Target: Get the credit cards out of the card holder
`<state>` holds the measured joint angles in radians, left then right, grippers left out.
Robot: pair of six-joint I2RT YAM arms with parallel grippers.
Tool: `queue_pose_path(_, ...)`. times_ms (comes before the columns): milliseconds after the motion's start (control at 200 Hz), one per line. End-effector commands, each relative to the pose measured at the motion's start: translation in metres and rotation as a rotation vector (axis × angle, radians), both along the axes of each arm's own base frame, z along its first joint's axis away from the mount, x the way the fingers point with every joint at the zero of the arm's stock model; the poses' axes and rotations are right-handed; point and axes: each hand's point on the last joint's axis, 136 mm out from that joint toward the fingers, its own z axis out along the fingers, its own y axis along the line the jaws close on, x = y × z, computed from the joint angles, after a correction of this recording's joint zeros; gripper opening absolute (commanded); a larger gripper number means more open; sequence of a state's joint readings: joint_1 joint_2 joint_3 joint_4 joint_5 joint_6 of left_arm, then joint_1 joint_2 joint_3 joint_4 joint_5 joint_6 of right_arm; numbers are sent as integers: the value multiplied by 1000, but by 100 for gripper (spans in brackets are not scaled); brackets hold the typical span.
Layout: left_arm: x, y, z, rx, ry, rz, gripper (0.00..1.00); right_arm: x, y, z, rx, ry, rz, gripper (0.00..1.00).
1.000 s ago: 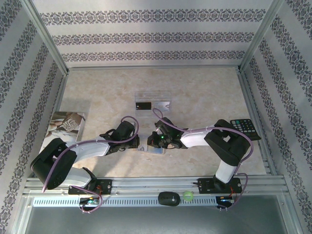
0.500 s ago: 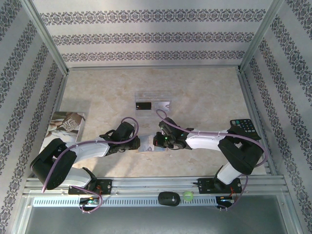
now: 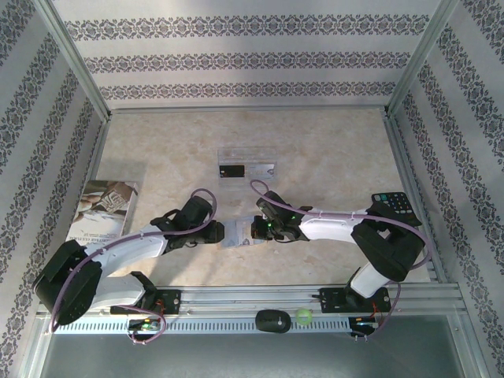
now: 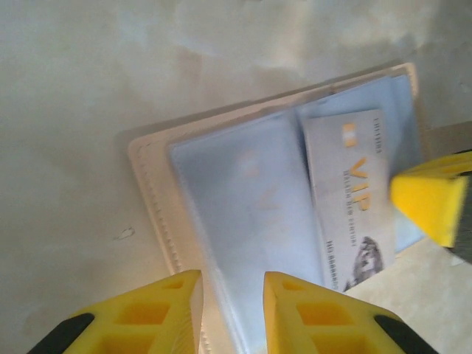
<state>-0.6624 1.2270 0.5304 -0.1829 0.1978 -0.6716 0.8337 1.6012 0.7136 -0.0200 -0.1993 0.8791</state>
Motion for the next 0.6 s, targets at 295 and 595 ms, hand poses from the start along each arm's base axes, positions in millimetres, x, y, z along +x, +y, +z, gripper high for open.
queue_pose_path(295, 2, -46, -12, 92, 14, -177, 21, 9, 8, 18, 37, -74, 69, 27)
queue_pose_path(595, 5, -34, -35, 210, 47, -167, 17, 14, 8, 23, 61, -62, 76, 30)
